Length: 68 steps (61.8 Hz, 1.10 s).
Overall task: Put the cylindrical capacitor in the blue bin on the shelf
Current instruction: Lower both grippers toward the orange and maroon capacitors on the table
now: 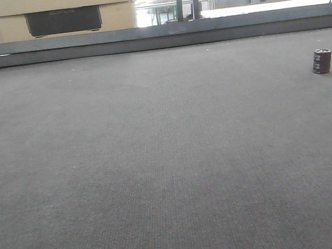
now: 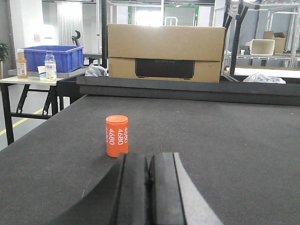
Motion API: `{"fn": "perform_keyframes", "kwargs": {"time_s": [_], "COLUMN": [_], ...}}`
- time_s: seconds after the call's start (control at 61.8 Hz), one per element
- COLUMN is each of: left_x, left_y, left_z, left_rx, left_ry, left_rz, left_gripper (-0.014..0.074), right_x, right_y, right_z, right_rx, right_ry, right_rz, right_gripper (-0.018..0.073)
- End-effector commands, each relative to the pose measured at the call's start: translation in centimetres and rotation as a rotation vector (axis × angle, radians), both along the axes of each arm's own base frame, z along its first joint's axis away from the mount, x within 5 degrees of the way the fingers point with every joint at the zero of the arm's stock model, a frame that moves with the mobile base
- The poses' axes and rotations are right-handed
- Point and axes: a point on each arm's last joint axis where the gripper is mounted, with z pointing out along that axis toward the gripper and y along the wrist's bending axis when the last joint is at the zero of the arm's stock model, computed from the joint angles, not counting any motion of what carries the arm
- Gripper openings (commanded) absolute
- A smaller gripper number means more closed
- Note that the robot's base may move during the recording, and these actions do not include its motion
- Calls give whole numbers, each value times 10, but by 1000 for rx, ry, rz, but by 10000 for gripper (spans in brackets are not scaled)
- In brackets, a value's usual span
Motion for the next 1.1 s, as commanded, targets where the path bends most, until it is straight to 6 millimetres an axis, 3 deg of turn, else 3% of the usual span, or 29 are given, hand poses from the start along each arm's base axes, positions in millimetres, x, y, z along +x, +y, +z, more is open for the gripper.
{"fn": "perform_keyframes", "kwargs": {"time_s": [0.0, 0.42, 0.695, 0.792, 0.857, 0.97, 1.083], "left_x": [-1, -1, -1, -2, -4, -11, -12], "left_y": [0, 0, 0, 1, 1, 3, 6], "left_z": [2, 2, 4, 8, 17, 34, 35], "left_rx": [-10, -10, 12, 10, 8, -39, -101], "left_ry": [-14, -14, -37, -89, -181, -388, -404], "left_rz": [3, 3, 8, 11, 15, 29, 38], "left_gripper": [-111, -111, -111, -111, -111, -111, -111], "right_x": [0, 0, -2, -3, -7, -25, -23], "right_y": [0, 0, -2, -3, -2, 3, 4], "right_z": [1, 2, 11, 15, 34, 90, 140], "right_rx": [-2, -2, -4, 86, 100, 40, 7], "right_ry": [-17, -25, -131, -161, -185, -208, -172], "right_rz": [0, -1, -20, -22, -8, 31, 41], "right_gripper": [-160, -160, -160, -160, -160, -160, -160]}}
